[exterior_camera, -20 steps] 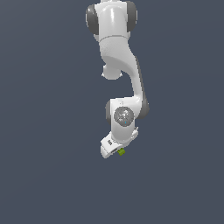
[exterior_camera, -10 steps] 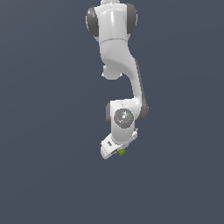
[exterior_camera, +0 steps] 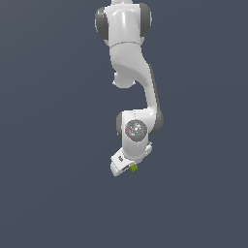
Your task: Pick up the object and move it to a goal position.
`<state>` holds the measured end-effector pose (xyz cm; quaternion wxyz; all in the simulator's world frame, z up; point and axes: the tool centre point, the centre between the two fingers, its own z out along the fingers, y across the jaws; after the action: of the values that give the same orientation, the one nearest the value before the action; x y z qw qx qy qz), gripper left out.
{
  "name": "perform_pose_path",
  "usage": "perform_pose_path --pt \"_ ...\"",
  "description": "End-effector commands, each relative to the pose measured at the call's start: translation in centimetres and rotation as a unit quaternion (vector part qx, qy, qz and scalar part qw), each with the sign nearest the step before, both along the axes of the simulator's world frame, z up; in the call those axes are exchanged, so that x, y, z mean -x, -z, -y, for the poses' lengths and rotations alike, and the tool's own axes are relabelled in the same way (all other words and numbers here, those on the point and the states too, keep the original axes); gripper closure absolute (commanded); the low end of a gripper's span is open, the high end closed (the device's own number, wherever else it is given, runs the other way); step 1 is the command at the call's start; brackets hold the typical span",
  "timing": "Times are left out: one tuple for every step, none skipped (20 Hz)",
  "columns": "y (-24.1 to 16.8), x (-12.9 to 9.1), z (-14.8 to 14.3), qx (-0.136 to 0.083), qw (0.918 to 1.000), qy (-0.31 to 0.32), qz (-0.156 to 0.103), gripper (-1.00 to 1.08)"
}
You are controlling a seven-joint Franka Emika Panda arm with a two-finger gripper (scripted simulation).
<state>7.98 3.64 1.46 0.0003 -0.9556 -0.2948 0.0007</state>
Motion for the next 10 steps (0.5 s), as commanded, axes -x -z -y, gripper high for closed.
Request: perform_pose_path --pt "-0.6 -0.1 0.8 0.000 1.0000 0.001 0.001 1.08" --pt "-1.0 -0.2 1.2 0.000 1.0000 0.001 0.001 1.08" --pt "-1.4 -0.2 1.7 0.000 1.0000 0.001 0.001 1.08" --pt "-1.9 -0.3 2.4 0.000 1.0000 0.001 0.001 1.08" --pt "-2.5 -0.4 3.1 0.000 1.0000 0.001 0.001 1.08" --pt "-3.2 -0.4 3.8 0.000 1.0000 0.001 0.001 1.08" --pt "-3.8 -0.5 4.7 0.000 1.0000 0.001 0.001 1.08" --pt "-4.6 -0.6 5.6 0.000 1.0000 0.001 0.001 1.08" --pt "-5.3 -0.7 6.5 0.000 1.0000 0.001 0.001 1.08" --pt "-6.1 -0.8 7.4 0.000 1.0000 0.000 0.001 1.08"
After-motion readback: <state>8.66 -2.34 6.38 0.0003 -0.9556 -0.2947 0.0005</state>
